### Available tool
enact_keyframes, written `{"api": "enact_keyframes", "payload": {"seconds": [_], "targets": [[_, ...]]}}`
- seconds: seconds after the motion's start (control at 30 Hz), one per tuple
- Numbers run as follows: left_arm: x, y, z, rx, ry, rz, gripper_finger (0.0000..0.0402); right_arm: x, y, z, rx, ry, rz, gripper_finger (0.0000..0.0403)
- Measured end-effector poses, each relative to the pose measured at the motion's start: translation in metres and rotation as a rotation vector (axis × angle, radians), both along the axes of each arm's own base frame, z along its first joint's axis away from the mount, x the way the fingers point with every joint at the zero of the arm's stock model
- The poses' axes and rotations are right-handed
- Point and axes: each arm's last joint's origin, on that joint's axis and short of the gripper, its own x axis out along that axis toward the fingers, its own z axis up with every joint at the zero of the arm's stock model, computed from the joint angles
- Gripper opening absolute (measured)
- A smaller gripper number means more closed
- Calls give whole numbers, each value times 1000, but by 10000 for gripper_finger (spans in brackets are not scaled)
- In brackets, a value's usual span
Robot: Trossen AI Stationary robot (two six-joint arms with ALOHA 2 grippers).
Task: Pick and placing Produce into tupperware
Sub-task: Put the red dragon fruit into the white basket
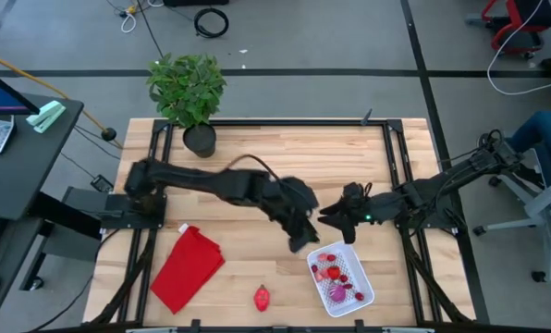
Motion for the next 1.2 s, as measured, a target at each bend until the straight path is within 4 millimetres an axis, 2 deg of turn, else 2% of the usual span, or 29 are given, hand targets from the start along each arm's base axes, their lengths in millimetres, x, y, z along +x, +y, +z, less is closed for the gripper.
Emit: {"api": "enact_keyframes", "payload": {"seconds": [0.2, 0.33, 0.5, 0.67, 0.8, 0.87, 1.0, 1.07, 1.2], "targets": [[-47, 26, 42, 128, 36, 83, 119, 10, 8, 45, -179, -375, 191, 160], [-83, 44, 70, 220, 30, 143, 114, 24, 16, 76, -269, -460, 274, 160], [-125, 69, 99, 329, -8, 194, 113, 66, 37, 106, -485, -446, 389, 160], [-164, 85, 117, 342, 11, 245, 120, 119, 55, 114, -612, -220, 478, 164], [-188, 90, 125, 372, 24, 245, 123, 151, 62, 111, -623, -16, 536, 187], [-196, 91, 127, 389, 28, 244, 121, 165, 67, 102, -625, 87, 564, 205], [-210, 93, 131, 425, 23, 232, 115, 190, 81, 83, -614, 170, 621, 239], [-214, 93, 132, 448, 26, 218, 113, 201, 91, 70, -619, 184, 663, 252], [-218, 92, 133, 460, 25, 207, 113, 213, 113, 32, -742, 238, 795, 265]]}}
